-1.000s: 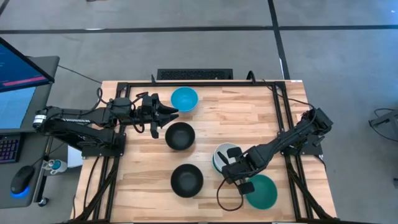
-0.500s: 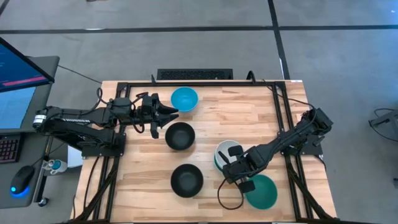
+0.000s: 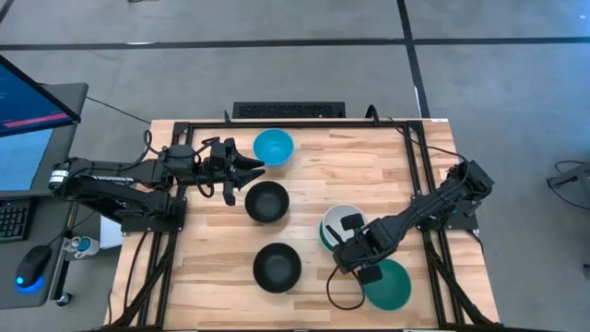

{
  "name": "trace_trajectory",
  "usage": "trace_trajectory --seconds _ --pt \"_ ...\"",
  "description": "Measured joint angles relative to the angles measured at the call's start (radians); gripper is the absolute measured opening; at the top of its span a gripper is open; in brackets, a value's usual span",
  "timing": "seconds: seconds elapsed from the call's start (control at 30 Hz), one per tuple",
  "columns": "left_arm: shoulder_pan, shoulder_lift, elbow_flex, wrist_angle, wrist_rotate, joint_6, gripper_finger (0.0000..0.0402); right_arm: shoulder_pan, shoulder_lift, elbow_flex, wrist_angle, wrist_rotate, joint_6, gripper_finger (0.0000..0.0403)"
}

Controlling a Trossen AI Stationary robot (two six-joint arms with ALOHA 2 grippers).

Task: Nest bowls inside each other
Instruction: Stack the white bowl on top of the light blue bowl

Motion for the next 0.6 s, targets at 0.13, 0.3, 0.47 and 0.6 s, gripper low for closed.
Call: trace_trajectory --seconds 0.13,0.3,0.47,0.6 --pt "0.0 0.0 0.0 0.0 0.0 0.0 0.0115 -0.002 0.0 0.0 0.01 0.002 0.0 0.0011" --pt "0.0 0.0 0.0 0.0 0.0 0.0 0.0115 -0.012 0.0 0.0 0.015 0.001 0.0 0.0049" --pt "0.0 0.0 0.0 0.0 0.0 -0.002 0.0115 -0.019 0.0 0.0 0.022 -0.003 -0.001 0.0063" --pt "0.0 0.0 0.0 0.0 0.0 -0.003 0.0115 -0.019 0.0 0.0 0.03 -0.005 -0.001 0.0065"
